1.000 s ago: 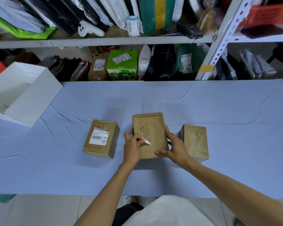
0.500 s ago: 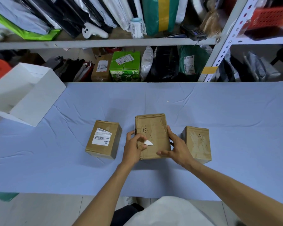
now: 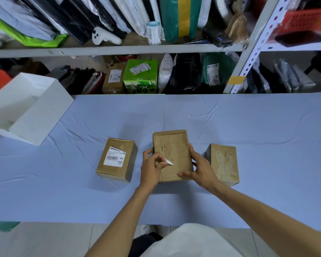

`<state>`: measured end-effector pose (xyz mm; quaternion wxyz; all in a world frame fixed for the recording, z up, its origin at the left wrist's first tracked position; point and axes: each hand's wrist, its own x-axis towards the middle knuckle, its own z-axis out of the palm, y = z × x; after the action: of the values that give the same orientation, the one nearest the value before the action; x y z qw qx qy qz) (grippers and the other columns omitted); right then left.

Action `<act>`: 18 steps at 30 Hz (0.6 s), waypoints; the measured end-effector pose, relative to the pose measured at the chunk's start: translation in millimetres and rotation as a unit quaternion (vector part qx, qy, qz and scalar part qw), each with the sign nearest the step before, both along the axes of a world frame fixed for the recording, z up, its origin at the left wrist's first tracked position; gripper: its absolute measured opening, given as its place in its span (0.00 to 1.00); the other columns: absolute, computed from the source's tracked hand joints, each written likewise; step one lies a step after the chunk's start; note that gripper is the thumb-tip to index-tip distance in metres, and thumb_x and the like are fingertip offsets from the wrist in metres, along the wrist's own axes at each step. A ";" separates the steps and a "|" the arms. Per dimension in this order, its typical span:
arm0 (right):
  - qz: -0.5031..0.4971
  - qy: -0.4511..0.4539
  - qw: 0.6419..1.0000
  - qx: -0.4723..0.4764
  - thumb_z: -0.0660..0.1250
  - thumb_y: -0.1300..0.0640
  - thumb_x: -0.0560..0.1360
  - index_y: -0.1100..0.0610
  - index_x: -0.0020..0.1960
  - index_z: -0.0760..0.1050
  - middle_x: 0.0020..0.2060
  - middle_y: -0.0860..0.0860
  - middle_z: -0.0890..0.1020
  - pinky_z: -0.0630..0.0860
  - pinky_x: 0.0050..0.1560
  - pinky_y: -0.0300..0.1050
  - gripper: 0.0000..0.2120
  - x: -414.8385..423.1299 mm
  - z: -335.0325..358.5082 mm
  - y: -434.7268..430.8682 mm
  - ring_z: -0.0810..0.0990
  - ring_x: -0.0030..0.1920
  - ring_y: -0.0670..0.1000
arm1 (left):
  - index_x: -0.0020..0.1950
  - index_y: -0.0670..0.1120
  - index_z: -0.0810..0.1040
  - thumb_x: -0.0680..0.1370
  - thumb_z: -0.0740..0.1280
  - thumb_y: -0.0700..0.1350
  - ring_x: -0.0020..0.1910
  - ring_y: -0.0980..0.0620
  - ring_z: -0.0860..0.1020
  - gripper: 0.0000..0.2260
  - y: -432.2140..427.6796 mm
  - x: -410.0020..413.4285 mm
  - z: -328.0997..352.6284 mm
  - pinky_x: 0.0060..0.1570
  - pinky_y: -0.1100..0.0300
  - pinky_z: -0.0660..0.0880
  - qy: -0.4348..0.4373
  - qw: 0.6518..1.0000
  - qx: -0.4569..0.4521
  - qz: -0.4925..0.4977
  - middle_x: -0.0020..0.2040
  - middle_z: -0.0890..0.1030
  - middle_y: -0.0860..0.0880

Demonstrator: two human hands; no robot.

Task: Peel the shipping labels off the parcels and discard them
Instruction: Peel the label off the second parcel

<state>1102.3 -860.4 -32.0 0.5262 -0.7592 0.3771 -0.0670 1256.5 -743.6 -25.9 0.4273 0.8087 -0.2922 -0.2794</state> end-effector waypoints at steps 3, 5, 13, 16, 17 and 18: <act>0.000 0.005 1.000 -0.002 0.79 0.48 0.62 0.43 0.78 0.45 0.69 0.42 0.70 0.72 0.66 0.46 0.56 0.2 0.5 0.3 0.72 0.64 0.46 | 0.41 0.47 0.79 0.74 0.71 0.40 0.54 0.50 0.78 0.04 -1.6 -1.2 -0.9 0.56 0.63 0.69 0.006 1.000 -0.003 0.006 0.64 0.68 0.50; -0.001 0.007 1.000 -0.002 0.80 0.48 0.62 0.44 0.78 0.46 0.69 0.42 0.70 0.72 0.66 0.47 0.56 0.5 0.2 0.4 0.72 0.64 0.46 | 0.41 0.46 0.78 0.74 0.71 0.39 0.54 0.50 0.78 0.04 -2.4 -2.1 -2.6 0.57 0.62 0.69 0.010 1.000 -0.005 0.011 0.65 0.68 0.50; -0.001 0.011 1.000 -0.005 0.79 0.47 0.62 0.45 0.78 0.45 0.70 0.43 0.69 0.71 0.67 0.49 0.57 -0.3 1.4 2.9 0.70 0.66 0.47 | 0.40 0.47 0.77 0.74 0.71 0.38 0.55 0.52 0.76 0.06 -3.7 -3.5 -1.1 0.57 0.62 0.68 0.009 1.000 -0.003 0.017 0.66 0.67 0.48; 0.000 0.013 1.000 -0.013 0.79 0.47 0.62 0.45 0.78 0.45 0.69 0.43 0.69 0.71 0.66 0.48 0.57 -0.1 2.8 3.7 0.70 0.66 0.47 | 0.39 0.48 0.77 0.74 0.71 0.38 0.58 0.50 0.76 0.07 -4.1 -4.1 -0.9 0.58 0.61 0.68 0.009 1.000 -0.002 0.018 0.67 0.67 0.49; 0.000 0.014 1.000 -0.015 0.79 0.46 0.62 0.45 0.78 0.45 0.69 0.44 0.69 0.72 0.66 0.48 0.57 0.1 3.1 4.2 0.70 0.66 0.47 | 0.39 0.48 0.77 0.74 0.70 0.38 0.59 0.50 0.76 0.07 -4.0 -4.1 -0.1 0.58 0.62 0.68 0.009 1.000 -0.002 0.018 0.67 0.67 0.49; 0.001 0.016 1.000 -0.019 0.79 0.46 0.62 0.45 0.78 0.45 0.69 0.44 0.69 0.72 0.66 0.49 0.57 0.5 3.6 4.4 0.70 0.66 0.48 | 0.39 0.47 0.77 0.74 0.70 0.38 0.59 0.51 0.75 0.07 -3.9 -4.2 0.5 0.58 0.62 0.67 0.010 1.000 -0.003 0.018 0.67 0.67 0.48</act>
<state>1102.7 -855.9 -28.4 0.5057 -0.7704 0.3834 -0.0615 1252.3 -747.4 -25.4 0.4378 0.8096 -0.2745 -0.2784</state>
